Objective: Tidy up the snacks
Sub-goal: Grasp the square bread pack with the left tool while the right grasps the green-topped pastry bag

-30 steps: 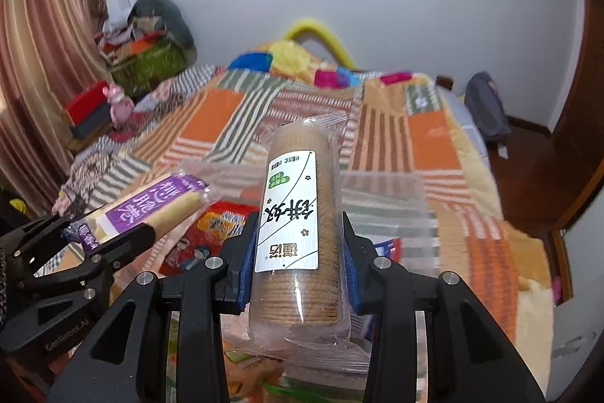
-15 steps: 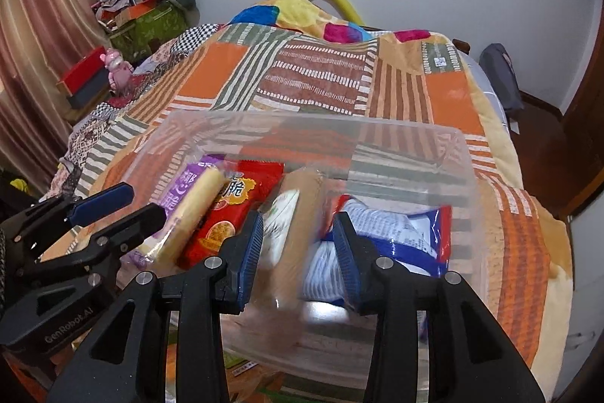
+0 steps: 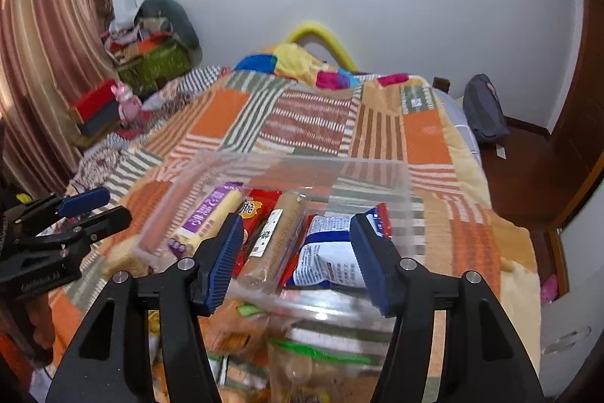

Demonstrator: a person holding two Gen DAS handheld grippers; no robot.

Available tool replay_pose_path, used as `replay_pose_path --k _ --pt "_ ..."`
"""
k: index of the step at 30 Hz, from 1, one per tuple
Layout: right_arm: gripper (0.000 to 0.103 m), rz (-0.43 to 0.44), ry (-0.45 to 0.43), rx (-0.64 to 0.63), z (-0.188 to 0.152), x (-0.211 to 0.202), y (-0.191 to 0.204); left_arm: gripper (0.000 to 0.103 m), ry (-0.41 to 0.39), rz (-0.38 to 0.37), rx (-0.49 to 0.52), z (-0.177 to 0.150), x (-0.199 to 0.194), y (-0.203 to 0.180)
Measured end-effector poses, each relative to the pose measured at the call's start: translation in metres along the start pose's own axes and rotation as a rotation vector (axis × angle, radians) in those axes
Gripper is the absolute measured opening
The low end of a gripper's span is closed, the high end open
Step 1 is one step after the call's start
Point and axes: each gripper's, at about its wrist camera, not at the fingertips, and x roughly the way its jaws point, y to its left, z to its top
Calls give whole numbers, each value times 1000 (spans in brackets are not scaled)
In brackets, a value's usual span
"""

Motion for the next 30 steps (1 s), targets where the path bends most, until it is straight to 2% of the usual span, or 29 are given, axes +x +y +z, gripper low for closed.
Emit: replay_pose_path --k 6,13,17,24,28,30 --pt "61 -9 -52 36 -9 -26 -6 59 13 49 -7 -12 -14 28" --pt "70 -65 -46 49 -35 -36 -11 64 84 69 -58 -34 -3 57" --pt "70 -95 -9 49 -53 -32 -15 65 117 87 -79 -39 15 62" --pt "70 -82 77 111 -80 -20 -27 66 204 126 -111 -50 61 68" --pt "71 -63 109 119 -93 -16 -29 65 233 120 -113 -61 65 73" --pt "75 -48 122 127 -99 -14 -29 66 237 125 -99 -69 62 75"
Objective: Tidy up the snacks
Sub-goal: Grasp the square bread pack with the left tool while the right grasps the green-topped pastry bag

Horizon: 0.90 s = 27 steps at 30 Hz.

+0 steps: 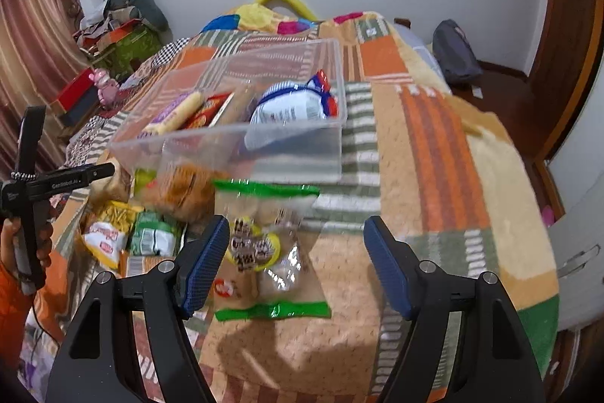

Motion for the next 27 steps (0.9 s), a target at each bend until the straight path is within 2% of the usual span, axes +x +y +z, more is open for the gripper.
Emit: replay_pose_path --k 8,14,18,21,25,27 --pt "77 40 39 -2 -14 7 6 68 4 -16 -38 -14 -7 18" --pt "79 40 61 -16 -17 14 11 70 1 -60 -58 -2 -3 1" --pt "80 36 67 -25 -16 18 13 77 15 -23 -70 1 13 -7" --pt "80 41 71 -27 -13 22 15 80 27 -25 -83 -2 21 -7" --pt "80 33 82 -34 -13 32 17 81 57 -20 -89 -6 33 -5" --pt "79 32 91 -29 -14 37 17 81 46 -1 -69 -7 34 -8"
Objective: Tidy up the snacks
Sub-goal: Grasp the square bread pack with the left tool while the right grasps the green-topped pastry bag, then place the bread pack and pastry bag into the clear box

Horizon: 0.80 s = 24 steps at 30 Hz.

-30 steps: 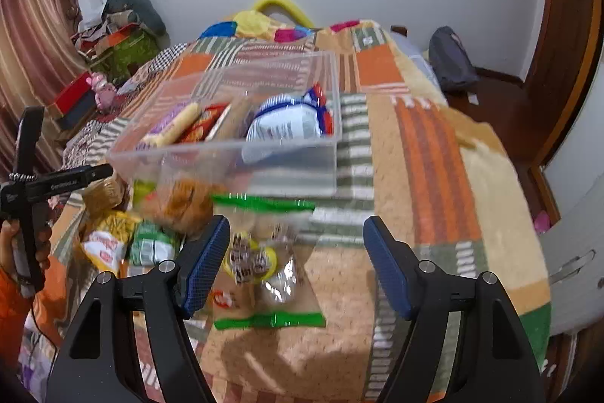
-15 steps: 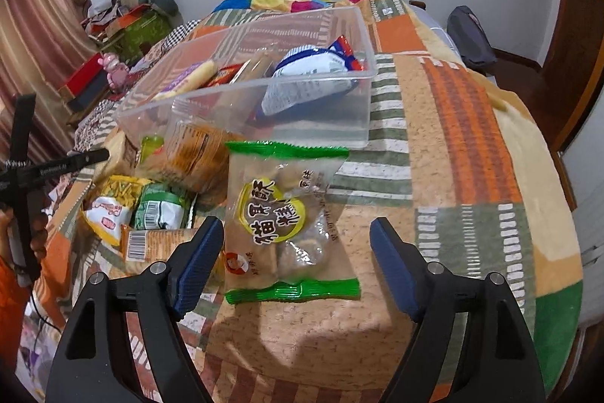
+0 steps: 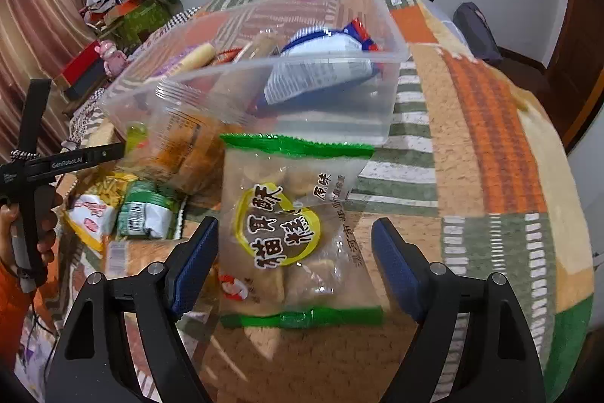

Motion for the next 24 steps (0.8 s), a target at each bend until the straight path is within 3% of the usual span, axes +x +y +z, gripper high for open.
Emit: replay_pose_path --k 2,4,9,16,24 --pt "77 11 4 15 -2 4 -2 79 -7 6 10 0 0 -2" --pt "66 8 -11 25 -3 2 -4 76 -16 5 -1 0 0 -1" --pt "51 33 -25 48 -4 -6 -10 56 -62 17 -10 0 -12 4" --pt "48 1 -67 44 -7 -22 -12 56 -90 10 -4 -1 -33 6" --pt "48 -27 -159 39 5 -57 -12 56 -189 -16 33 2 -89 -4"
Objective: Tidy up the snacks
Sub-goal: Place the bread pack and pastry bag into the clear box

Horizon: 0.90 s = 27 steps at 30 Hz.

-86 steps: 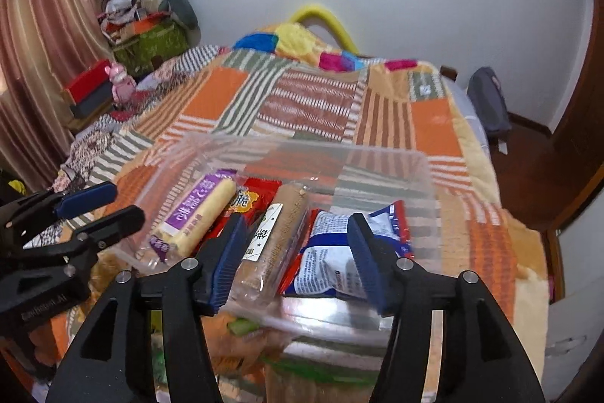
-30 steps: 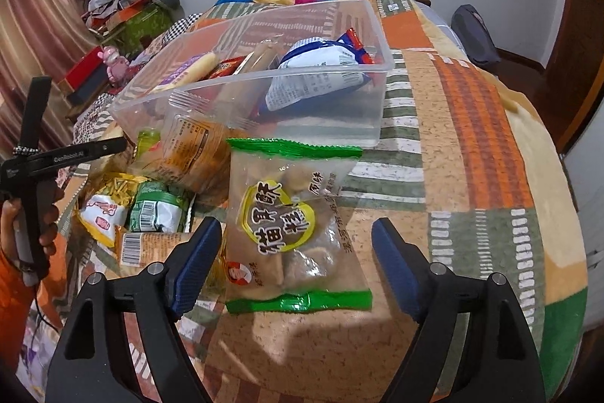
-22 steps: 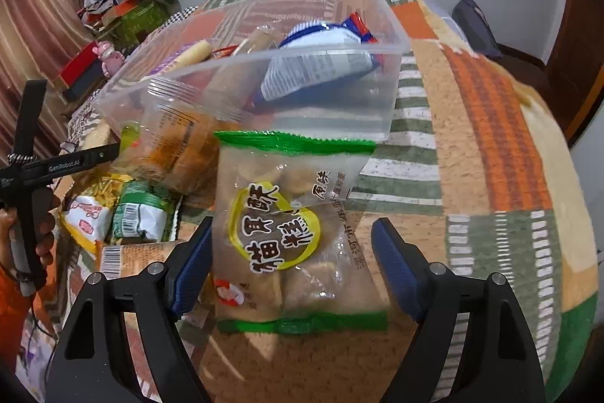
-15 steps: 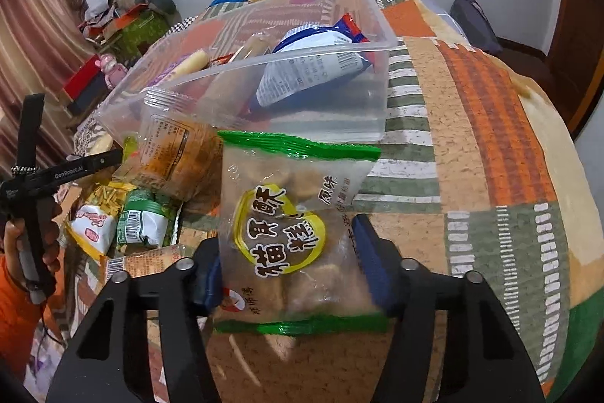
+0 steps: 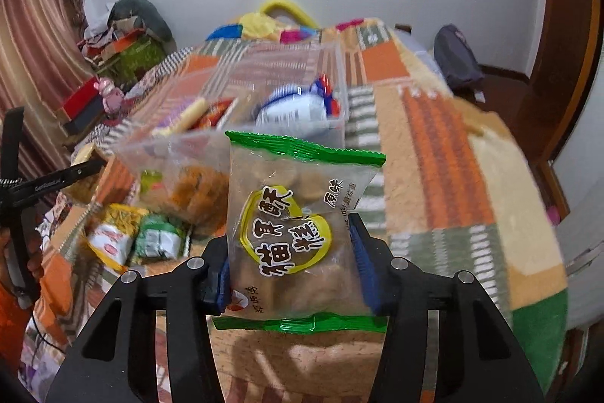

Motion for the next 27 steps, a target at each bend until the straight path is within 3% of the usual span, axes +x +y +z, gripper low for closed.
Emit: replay_pose_path --k 13,20,27 --pt "48 -14 -175 -46 55 -31 10 56 -126 -82 64 36 -56 -44" --pt "48 -11 -230 -88 82 -26 26 56 -152 -110 88 55 -52 -67" --pt "48 13 -204 -90 98 7 33 56 -149 -132 99 73 -27 -90"
